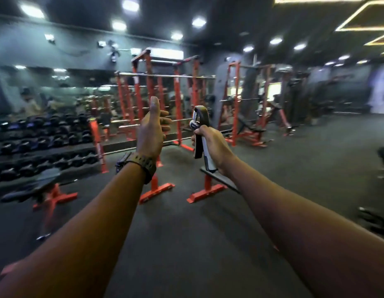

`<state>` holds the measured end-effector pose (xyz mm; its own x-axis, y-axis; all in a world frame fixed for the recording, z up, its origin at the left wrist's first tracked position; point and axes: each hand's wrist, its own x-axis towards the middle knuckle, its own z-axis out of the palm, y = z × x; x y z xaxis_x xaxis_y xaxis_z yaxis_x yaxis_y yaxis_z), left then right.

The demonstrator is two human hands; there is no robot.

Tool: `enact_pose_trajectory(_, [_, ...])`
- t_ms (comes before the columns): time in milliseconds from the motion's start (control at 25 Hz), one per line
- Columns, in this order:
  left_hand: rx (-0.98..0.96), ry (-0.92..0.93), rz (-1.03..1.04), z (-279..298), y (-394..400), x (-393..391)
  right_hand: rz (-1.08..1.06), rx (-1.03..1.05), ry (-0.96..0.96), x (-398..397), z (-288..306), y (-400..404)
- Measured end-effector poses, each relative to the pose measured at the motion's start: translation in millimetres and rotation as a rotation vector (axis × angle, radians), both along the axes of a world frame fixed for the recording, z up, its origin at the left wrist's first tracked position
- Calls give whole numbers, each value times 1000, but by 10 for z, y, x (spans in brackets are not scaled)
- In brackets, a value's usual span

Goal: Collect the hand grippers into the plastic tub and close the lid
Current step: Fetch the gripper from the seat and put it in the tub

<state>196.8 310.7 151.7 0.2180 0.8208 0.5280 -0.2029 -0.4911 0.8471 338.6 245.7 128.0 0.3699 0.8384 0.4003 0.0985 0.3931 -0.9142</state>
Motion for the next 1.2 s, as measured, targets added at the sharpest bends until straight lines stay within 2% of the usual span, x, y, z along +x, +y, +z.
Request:
enact_pose_trajectory(320, [-20, 22, -426, 61, -1451, 2545, -642, -139, -25, 2464, -163, -1936])
enact_pose_trajectory(640, [-33, 86, -746, -171, -2659, 4262, -959, -76, 96, 3658, -336, -3502])
enact_pose_trajectory(880, [-57, 122, -969, -342, -2828, 5136, -1179, -95, 159, 4204, -622, -3943])
enact_pose_trajectory(1200, [-58, 132, -1122, -392, -2425, 6163, -1321, -133, 209, 4884, -720, -3747])
